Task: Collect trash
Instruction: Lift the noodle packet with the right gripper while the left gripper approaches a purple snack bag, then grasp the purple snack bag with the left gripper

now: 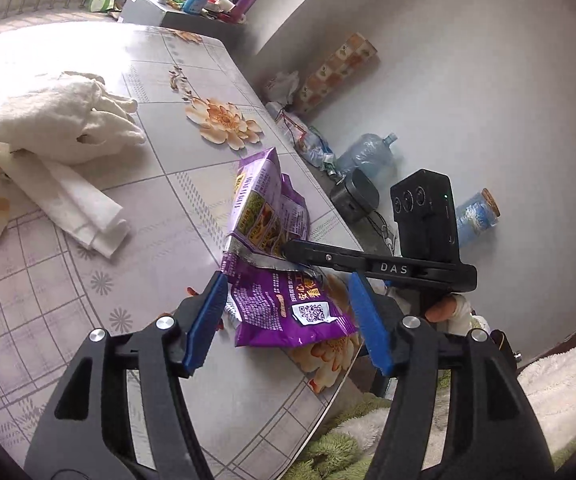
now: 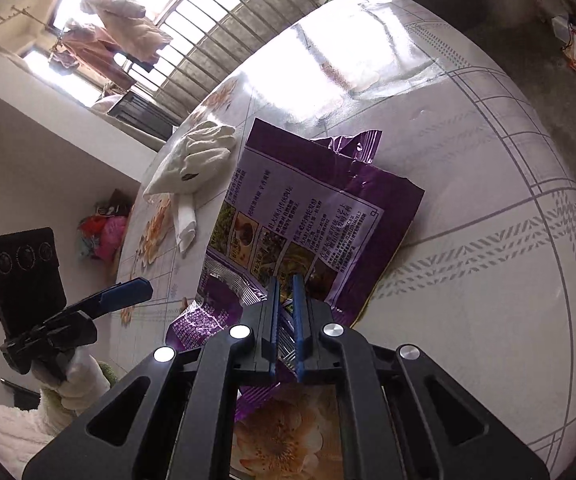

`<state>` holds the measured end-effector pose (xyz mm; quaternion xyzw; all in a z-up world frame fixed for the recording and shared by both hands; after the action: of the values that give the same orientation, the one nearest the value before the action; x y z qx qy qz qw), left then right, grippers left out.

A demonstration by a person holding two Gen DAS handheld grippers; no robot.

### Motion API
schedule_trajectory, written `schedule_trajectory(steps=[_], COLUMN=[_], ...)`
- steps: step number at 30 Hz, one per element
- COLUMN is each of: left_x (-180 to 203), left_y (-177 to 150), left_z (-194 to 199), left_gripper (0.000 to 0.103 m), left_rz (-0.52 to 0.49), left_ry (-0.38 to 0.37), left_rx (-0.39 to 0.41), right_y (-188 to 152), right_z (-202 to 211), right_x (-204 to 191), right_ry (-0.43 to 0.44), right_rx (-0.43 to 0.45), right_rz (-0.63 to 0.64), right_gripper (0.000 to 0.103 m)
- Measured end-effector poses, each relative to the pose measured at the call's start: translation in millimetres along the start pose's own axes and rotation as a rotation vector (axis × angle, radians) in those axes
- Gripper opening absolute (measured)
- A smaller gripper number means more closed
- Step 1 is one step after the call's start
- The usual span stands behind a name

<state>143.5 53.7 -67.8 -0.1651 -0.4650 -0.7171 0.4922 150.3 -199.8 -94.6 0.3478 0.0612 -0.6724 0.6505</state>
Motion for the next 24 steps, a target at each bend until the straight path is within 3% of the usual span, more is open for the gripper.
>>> schedule_trajectory(steps=[4, 11, 15, 18, 20, 21, 24], left_x=[-15.3, -4.1, -0.1, 2.6, 5.0, 6.9, 11.2], left_y=[4.7, -4.5, -8.4, -12.7, -13.8, -15.5, -18.5], left_z=[-14.5, -43.6, -53.5, -58.5, -64.0, -64.8, -64.9], left_gripper=[0.057, 0.053, 0.043, 0.03, 0.025, 0.017, 0.014], left_rz=[0.097, 0.105, 0.09, 0.099, 0.072, 0.052, 0.007], left_ry=[0.042, 0.081, 0.114, 0.1, 0.129, 0.152, 0.185], left_rx=[-0.024, -0.086, -0.118, -0.143, -0.143, -0.147, -0.142], right_y=[-9.1, -29.8, -33.8, -36.2, -36.2, -34.8, -32.0], right_z=[0.9, 9.0, 13.3, 15.4, 18.4, 20.6, 35.0], right_x=[-1.9, -0.8, 3.7, 6.1, 5.7, 5.7, 15.0], right_ry=[0.011, 0.061, 0.082, 0.08, 0.064, 0.059, 0.062], right_rx=[-0.012, -0.022, -0.011, 0.008, 0.025, 0.037, 0.08], right_rz=[0.023, 0.054, 0.045, 0.047, 0.045, 0.039, -0.006], right_gripper=[0.003, 0.002, 0.002, 0.002, 0.002, 0.003, 0.008])
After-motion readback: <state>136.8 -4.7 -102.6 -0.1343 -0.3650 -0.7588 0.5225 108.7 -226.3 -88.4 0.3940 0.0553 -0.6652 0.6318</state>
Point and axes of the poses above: each gripper's, at about its wrist camera, not at the fingertips, and z roughly against the way its jaws point, x to its right, y to its top, the point moved 3 cm from there along -z, roughly the way its jaws point, and after that the axes turned 7 degrees about -y, right-handed, at the moved point
